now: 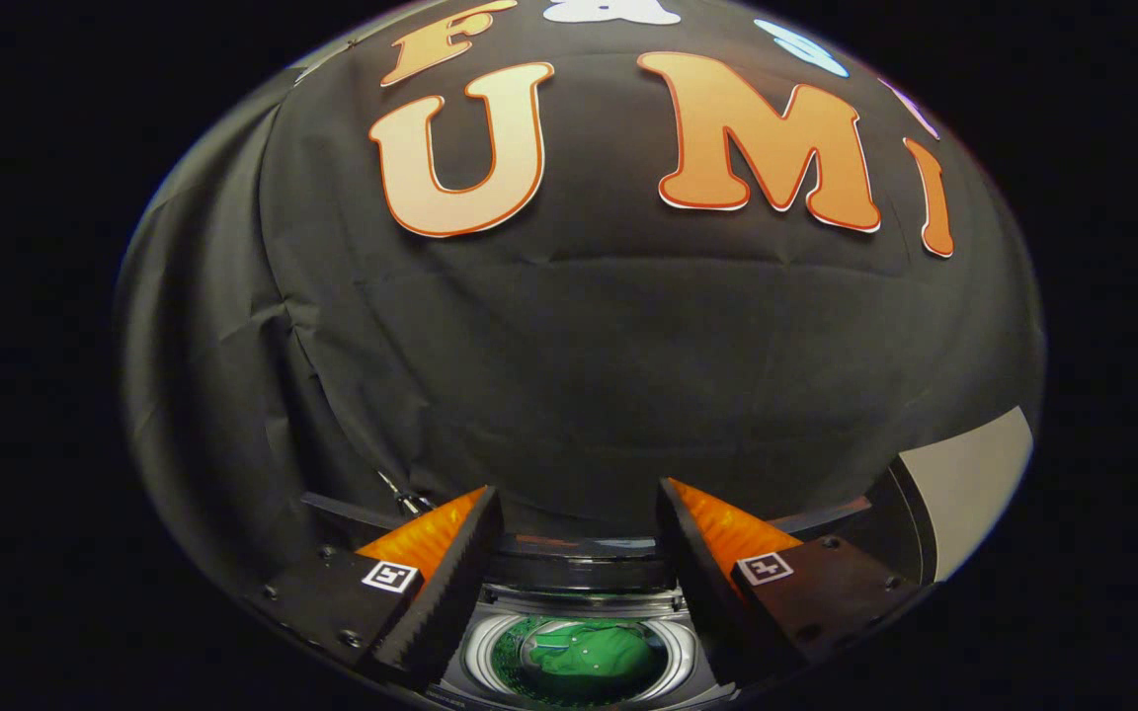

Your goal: Put the clothes into the washing machine and then close the washing machine lid.

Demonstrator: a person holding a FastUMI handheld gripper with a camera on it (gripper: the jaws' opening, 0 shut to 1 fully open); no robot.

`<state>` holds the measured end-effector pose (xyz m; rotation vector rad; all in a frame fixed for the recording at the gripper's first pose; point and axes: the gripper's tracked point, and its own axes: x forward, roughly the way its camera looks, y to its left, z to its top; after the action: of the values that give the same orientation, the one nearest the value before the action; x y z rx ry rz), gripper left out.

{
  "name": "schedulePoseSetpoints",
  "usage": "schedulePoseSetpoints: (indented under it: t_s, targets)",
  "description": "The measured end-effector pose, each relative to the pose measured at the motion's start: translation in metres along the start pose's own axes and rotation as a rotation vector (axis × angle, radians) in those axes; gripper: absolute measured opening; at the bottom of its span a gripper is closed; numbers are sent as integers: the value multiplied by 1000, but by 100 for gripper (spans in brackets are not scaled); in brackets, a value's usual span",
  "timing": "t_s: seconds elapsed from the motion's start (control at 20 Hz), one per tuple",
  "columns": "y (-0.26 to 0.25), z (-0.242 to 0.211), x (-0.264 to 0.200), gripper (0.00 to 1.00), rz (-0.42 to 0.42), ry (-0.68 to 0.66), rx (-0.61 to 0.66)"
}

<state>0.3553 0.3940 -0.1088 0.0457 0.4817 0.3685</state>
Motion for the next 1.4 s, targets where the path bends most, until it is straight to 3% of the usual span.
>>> schedulePoseSetpoints:
  t_s: [1.05, 1.25, 1.4]
  targets:
    - [9, -57, -65, 100, -15, -75, -6]
    - [12, -77, -69, 100, -11, -54, -4]
    - [12, -120, -63, 100, -3, 37, 26]
